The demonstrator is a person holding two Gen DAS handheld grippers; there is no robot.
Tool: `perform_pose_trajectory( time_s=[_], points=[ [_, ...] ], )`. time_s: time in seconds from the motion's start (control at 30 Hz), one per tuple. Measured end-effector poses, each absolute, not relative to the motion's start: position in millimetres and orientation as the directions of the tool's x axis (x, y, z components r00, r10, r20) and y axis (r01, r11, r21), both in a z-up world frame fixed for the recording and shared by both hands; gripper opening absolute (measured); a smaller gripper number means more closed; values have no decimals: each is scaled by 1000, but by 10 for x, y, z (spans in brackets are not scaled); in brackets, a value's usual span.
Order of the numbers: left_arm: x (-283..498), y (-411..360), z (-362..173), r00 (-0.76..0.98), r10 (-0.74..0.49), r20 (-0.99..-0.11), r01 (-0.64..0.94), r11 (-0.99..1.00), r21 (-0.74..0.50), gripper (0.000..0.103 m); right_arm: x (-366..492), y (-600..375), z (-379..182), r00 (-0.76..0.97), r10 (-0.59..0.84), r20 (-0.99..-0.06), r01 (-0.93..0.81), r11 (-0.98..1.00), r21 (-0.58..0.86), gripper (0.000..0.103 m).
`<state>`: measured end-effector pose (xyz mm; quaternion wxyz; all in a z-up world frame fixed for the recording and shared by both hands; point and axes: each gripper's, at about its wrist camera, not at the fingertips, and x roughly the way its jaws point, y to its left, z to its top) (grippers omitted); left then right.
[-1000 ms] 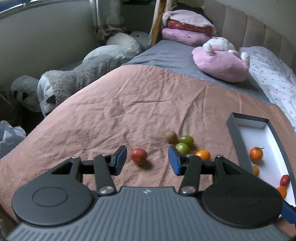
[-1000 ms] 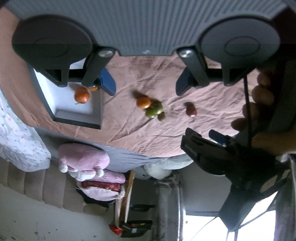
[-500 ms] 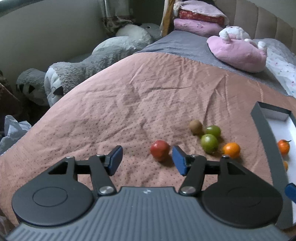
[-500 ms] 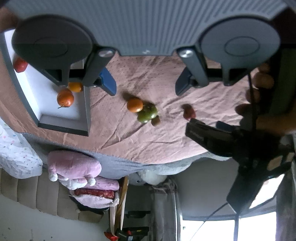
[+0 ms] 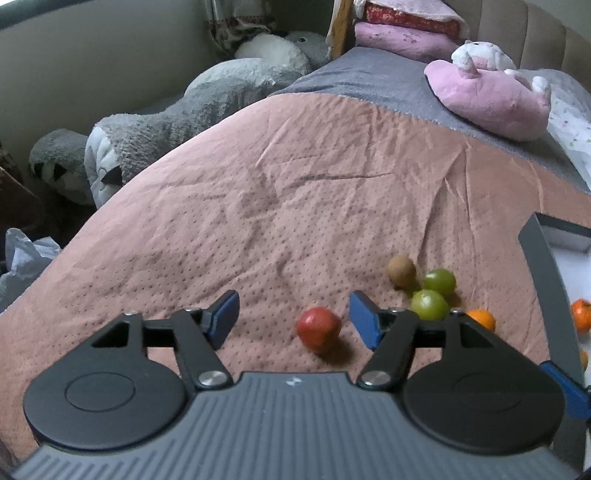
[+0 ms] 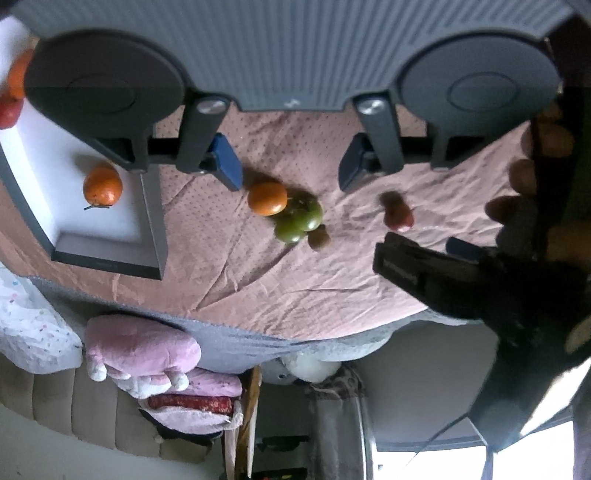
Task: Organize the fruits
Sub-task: 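Grasp the small red fruit with the left tool while the right tool grasps a tangerine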
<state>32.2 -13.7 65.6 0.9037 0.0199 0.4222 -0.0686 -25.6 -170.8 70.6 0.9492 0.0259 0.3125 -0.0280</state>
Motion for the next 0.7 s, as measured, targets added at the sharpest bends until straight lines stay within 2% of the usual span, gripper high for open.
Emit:
perform_pose_trajectory(
  time_s=[0.17, 0.3, 0.7],
  points=[
    [412, -141, 625, 628, -133, -767, 139, 989, -58, 75, -133, -1738, 617, 795, -44, -605, 88, 995, 43, 59],
    [480, -123, 582, 614, -140, -777, 141, 988, -66, 75, -63, -1728, 517, 778, -53, -627, 94, 995, 32, 52],
    [484, -74, 483, 639, -134, -758, 138, 989, -58, 75, 193, -1807, 412, 769, -94, -632, 133, 991, 15, 51]
  ],
)
